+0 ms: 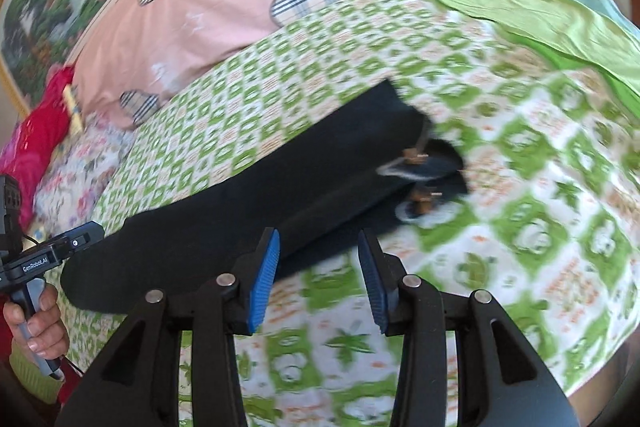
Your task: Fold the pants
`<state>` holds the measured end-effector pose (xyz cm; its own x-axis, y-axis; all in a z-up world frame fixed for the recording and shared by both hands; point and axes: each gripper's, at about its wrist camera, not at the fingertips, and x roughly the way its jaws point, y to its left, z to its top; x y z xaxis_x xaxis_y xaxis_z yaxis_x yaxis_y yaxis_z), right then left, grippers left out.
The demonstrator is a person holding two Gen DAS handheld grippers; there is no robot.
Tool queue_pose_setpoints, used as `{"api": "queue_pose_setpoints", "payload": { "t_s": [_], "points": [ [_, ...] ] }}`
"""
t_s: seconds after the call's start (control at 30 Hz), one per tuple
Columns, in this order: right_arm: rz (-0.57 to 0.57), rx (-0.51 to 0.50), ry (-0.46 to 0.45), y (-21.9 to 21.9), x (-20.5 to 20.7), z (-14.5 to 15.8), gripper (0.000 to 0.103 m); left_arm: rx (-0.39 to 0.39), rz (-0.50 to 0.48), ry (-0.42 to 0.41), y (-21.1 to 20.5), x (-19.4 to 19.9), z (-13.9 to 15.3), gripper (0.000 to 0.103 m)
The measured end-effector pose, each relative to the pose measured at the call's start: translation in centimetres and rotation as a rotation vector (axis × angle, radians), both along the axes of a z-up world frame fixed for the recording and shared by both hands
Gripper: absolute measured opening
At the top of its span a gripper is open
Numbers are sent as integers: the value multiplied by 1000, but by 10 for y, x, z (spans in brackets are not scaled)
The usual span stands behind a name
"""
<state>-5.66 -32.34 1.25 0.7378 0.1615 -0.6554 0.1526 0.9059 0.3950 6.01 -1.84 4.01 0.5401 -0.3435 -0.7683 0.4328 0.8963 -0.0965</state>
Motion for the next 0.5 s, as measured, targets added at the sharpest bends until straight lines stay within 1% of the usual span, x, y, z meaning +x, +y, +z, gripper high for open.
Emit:
{"api": "queue_pose_setpoints", "payload": {
  "t_s": [0.2,0.33,0.5],
  "points": [
    [-59,46,-10,-20,0,-1,43,18,-151,24,-61,23,-1,69],
    [-75,76,-22,-28,4,-1,43,33,-228,41,-97,40,-3,69],
    [-109,145,-2,-35,6,-7,43,45,-298,69,-126,61,-7,70]
  ]
}}
